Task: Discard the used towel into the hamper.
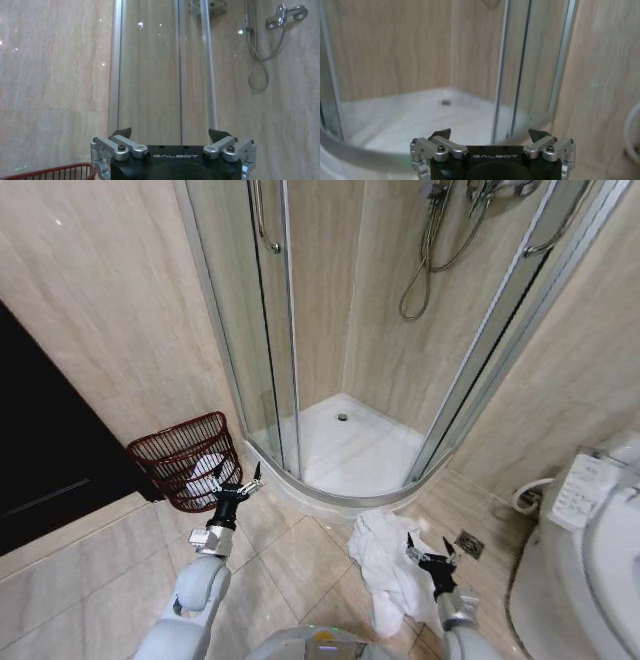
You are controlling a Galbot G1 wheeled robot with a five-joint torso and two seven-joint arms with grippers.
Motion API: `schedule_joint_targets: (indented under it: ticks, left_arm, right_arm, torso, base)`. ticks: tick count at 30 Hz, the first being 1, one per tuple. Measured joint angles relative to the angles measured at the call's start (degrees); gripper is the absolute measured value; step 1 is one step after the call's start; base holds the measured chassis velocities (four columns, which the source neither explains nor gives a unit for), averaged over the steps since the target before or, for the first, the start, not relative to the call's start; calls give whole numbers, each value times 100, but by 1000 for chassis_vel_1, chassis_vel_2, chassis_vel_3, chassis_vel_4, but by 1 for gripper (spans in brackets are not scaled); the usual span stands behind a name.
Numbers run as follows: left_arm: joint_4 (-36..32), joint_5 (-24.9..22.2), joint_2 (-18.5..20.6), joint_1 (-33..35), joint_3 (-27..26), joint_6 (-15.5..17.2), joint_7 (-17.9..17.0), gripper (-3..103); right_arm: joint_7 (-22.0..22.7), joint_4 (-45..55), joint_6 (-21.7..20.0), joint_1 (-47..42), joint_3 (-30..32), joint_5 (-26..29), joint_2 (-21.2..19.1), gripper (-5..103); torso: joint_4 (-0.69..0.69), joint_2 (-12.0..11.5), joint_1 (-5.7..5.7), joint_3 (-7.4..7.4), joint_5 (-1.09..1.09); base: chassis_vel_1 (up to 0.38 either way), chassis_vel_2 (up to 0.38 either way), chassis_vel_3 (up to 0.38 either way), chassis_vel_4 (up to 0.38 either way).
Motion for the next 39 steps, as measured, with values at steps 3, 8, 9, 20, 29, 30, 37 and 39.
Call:
schedule_joint_targets:
  ticks: [3, 8, 9, 20, 29, 30, 37, 39]
  left_arm:
    - [-11, -11, 0, -1, 10, 18, 15, 100]
    - [-34, -32, -7, -9, 36, 76, 46, 100]
    - [-45, -34, -9, -8, 43, 79, 53, 100]
    - [-110, -85, 10, -12, 53, 125, 83, 100]
    - [-214, -47, 10, -51, 52, 342, 103, 100]
    - [-217, -61, 9, -75, 51, 328, 124, 100]
    - [-227, -74, 35, -158, 143, 354, 159, 100]
    - [-230, -69, 40, -246, 209, 430, 165, 100]
  right_arm:
    - [53, 388, 99, -260, -42, -12, 0, 100]
    - [259, 973, 284, -563, -82, -26, -1, 100]
    - [285, 1096, 310, -602, -62, -34, -2, 100]
    - [380, 1876, 262, -752, -57, -39, -4, 100]
    - [369, 2021, 181, -718, -49, -10, -4, 100]
    - [367, 2035, 181, -725, -52, -10, -5, 100]
    - [359, 2117, 185, -799, -24, 53, -4, 100]
    - [359, 2161, 184, -838, -16, 110, -5, 100]
  torso:
    - [0, 0, 0, 0, 0]
    - [0, 0, 0, 0, 0]
    - [0, 0, 0, 0, 0]
    - [0, 0, 0, 0, 0]
    - [0, 17, 5, 13, 0]
    - [0, 40, 11, 29, 0]
    - [0, 169, 51, 118, 0]
    - [-1, 234, 69, 164, 1]
  base:
    - [0, 0, 0, 0]
    - [0, 0, 0, 0]
    - [0, 0, 0, 0]
    - [0, 0, 0, 0]
    - [0, 0, 0, 0]
    - [0, 0, 0, 0]
    - [0, 0, 0, 0]
    - [0, 0, 0, 0]
